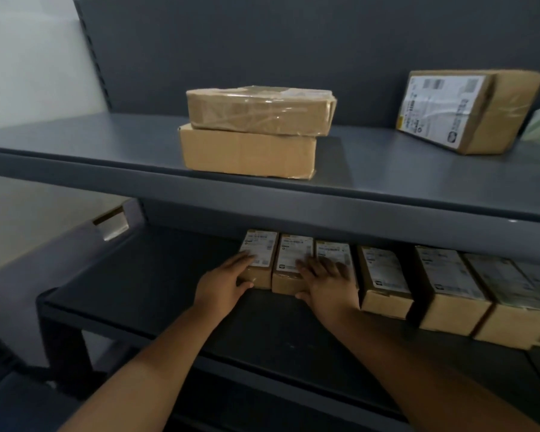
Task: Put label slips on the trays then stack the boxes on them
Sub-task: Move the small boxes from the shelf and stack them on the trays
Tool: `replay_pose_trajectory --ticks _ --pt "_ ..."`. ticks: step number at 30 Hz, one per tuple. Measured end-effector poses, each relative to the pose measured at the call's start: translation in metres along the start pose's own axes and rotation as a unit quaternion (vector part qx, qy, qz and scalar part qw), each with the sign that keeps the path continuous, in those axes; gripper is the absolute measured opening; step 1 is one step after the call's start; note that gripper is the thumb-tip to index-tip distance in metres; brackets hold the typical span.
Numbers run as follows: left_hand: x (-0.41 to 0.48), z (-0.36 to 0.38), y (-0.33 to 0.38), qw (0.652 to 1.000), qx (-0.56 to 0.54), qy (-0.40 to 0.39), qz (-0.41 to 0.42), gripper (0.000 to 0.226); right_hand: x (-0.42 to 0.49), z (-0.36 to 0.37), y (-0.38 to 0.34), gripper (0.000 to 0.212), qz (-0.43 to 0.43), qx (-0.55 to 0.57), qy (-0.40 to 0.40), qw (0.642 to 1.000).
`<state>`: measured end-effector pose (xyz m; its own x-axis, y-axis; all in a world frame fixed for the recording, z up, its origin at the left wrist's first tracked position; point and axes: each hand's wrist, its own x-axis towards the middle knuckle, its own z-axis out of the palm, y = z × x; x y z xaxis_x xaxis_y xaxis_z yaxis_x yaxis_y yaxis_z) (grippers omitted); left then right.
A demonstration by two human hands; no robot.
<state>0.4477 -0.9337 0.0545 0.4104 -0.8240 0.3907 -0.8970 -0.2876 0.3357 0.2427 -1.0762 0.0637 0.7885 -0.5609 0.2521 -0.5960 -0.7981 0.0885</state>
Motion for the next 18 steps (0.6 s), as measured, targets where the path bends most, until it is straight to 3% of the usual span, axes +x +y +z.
replay_pose_trajectory --ticks 11,18 --pt "-0.037 -0.021 0.005 0.998 -0.02 0.054 -0.002 0.065 -0.016 -0.017 0.003 0.074 -0.033 -0.014 0.016 0.999" --pt "-0.102 -0.072 0.022 0.992 0.039 0.103 -0.067 0.064 -0.033 -0.052 -0.009 0.072 -0.123 0.03 0.02 0.992"
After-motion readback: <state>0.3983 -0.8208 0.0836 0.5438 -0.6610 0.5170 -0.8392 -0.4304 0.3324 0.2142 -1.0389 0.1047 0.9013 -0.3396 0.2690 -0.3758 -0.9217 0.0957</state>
